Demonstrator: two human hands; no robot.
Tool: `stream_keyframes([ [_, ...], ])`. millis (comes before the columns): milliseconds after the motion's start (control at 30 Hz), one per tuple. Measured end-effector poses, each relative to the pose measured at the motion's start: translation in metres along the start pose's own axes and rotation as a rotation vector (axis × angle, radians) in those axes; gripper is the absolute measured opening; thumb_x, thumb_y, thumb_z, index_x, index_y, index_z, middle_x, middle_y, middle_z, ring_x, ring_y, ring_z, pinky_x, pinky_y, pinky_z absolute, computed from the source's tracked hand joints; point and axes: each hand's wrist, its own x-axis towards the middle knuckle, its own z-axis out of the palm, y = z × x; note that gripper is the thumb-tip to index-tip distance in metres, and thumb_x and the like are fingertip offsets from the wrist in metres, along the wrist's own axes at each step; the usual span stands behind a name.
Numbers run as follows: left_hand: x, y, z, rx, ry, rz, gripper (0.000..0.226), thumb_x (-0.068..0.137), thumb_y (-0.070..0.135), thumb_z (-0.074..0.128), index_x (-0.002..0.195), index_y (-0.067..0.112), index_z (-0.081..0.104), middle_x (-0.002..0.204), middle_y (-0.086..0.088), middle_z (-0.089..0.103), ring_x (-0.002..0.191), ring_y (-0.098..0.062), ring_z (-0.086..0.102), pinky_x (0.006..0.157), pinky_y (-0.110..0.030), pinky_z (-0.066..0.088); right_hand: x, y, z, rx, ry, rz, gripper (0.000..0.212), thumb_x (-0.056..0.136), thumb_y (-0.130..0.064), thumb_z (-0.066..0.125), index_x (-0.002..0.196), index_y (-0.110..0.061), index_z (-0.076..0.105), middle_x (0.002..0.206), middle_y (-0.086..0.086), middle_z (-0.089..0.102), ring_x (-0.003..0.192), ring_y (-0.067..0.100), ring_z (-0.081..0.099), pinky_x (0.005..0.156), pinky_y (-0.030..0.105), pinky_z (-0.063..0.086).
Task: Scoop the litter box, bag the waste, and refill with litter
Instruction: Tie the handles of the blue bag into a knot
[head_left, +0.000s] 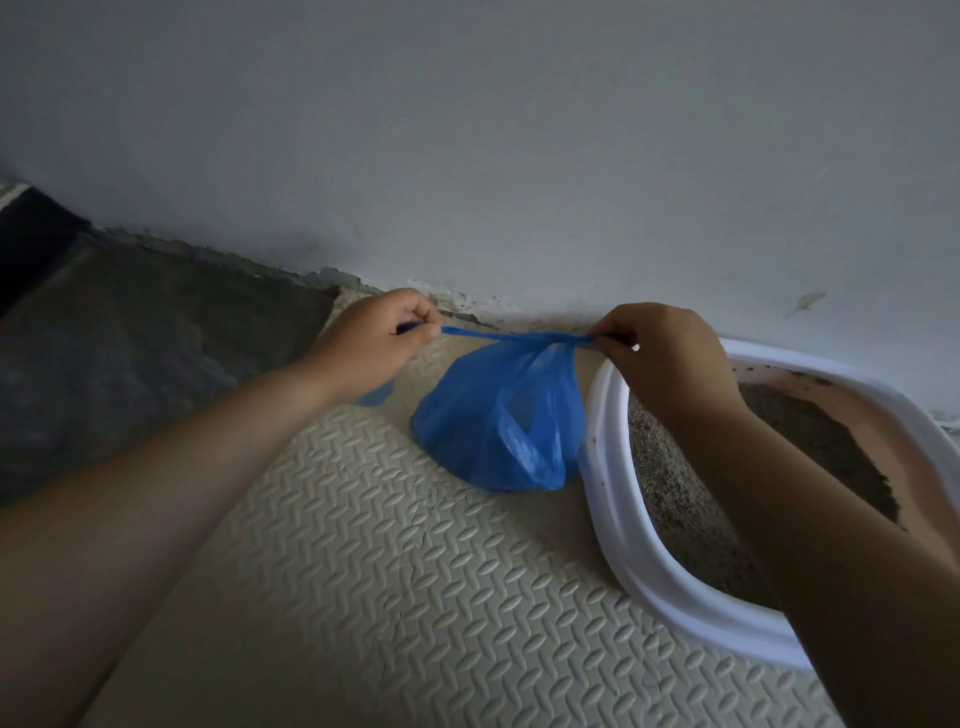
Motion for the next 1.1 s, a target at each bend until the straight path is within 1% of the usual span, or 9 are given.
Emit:
stream_keyframes([
  [100, -0.008, -0.020, -0.013, -0.010, 0.024, -0.047, 0.026, 0.090, 0.003, 0.057, 0.074, 0.023, 0.055, 0.052, 0.016, 0.055, 0.047, 0.002, 0.044, 0.052, -0.021, 0.036, -0.004, 0.011, 0.002, -0.039, -0.011, 0.047, 0.014, 0.088, -0.017, 0.062, 0.097, -0.018, 0.074, 0.092, 0.000, 0.072, 0.089, 0.022, 0.063, 0.069, 0.028, 0.042],
  [200, -0.023, -0.045, -0.022, 0.016, 0.019, -0.114, 0.028, 0.091, -0.002, 0.055, 0.072, 0.019, 0.053, 0.052, 0.006, 0.049, 0.044, -0.002, 0.041, 0.047, -0.018, 0.034, -0.010, 0.022, 0.009, -0.070, -0.037, 0.116, 0.015, 0.089, -0.017, 0.060, 0.096, -0.019, 0.073, 0.083, -0.002, 0.068, 0.081, 0.022, 0.061, 0.065, 0.026, 0.038],
  [300, -0.033, -0.073, -0.032, 0.049, 0.018, -0.194, 0.025, 0.092, 0.000, 0.054, 0.074, 0.017, 0.054, 0.057, -0.004, 0.048, 0.047, -0.007, 0.042, 0.053, -0.025, 0.035, -0.011, 0.032, 0.015, -0.073, -0.062, 0.188, 0.016, 0.089, -0.017, 0.059, 0.095, -0.020, 0.073, 0.078, -0.002, 0.063, 0.076, 0.021, 0.058, 0.062, 0.028, 0.037],
  [367, -0.037, -0.084, -0.036, 0.044, 0.037, -0.238, 0.023, 0.092, 0.000, 0.054, 0.075, 0.015, 0.054, 0.059, -0.006, 0.049, 0.051, -0.016, 0.041, 0.055, -0.027, 0.035, -0.013, 0.037, 0.018, -0.085, -0.065, 0.204, 0.016, 0.088, -0.017, 0.058, 0.094, -0.021, 0.073, 0.078, -0.002, 0.062, 0.074, 0.019, 0.054, 0.060, 0.028, 0.036],
  [500, -0.041, -0.099, -0.041, 0.105, 0.054, -0.266, 0.013, 0.092, 0.003, 0.055, 0.080, 0.006, 0.057, 0.059, -0.010, 0.052, 0.051, -0.020, 0.043, 0.058, -0.031, 0.038, -0.017, 0.044, 0.021, -0.125, -0.091, 0.231, 0.018, 0.090, -0.015, 0.055, 0.093, -0.020, 0.072, 0.074, -0.004, 0.060, 0.068, 0.016, 0.050, 0.052, 0.026, 0.031],
  [700, -0.047, -0.111, -0.058, 0.179, 0.114, -0.304, 0.022, 0.091, 0.003, 0.056, 0.074, 0.017, 0.056, 0.060, -0.004, 0.056, 0.052, -0.021, 0.047, 0.063, -0.032, 0.040, -0.021, 0.051, 0.020, -0.117, -0.088, 0.303, 0.022, 0.090, -0.010, 0.054, 0.095, -0.017, 0.074, 0.084, 0.003, 0.068, 0.075, 0.021, 0.056, 0.060, 0.030, 0.039],
  [767, -0.049, -0.111, -0.065, 0.185, 0.130, -0.317, 0.025, 0.091, 0.003, 0.056, 0.072, 0.019, 0.056, 0.061, -0.001, 0.056, 0.050, -0.015, 0.048, 0.064, -0.031, 0.040, -0.020, 0.053, 0.019, -0.112, -0.069, 0.323, 0.021, 0.089, -0.010, 0.055, 0.094, -0.016, 0.074, 0.084, 0.004, 0.068, 0.076, 0.024, 0.058, 0.061, 0.032, 0.043],
  [967, -0.030, -0.060, -0.065, 0.051, 0.106, -0.252, 0.020, 0.094, 0.001, 0.051, 0.079, 0.012, 0.056, 0.061, -0.007, 0.051, 0.043, 0.000, 0.048, 0.051, -0.014, 0.040, -0.018, 0.050, 0.016, -0.095, 0.001, 0.367, 0.018, 0.089, -0.012, 0.054, 0.094, -0.011, 0.071, 0.083, 0.007, 0.067, 0.075, 0.026, 0.057, 0.062, 0.032, 0.043],
  [1100, 0.002, 0.006, -0.068, -0.106, 0.097, -0.108, 0.023, 0.095, 0.003, 0.049, 0.077, 0.016, 0.055, 0.054, 0.007, 0.060, 0.047, 0.000, 0.050, 0.056, -0.014, 0.043, 0.003, 0.019, 0.003, 0.031, 0.054, 0.217, 0.014, 0.088, -0.012, 0.058, 0.095, -0.011, 0.070, 0.087, 0.005, 0.066, 0.078, 0.020, 0.055, 0.066, 0.026, 0.035],
])
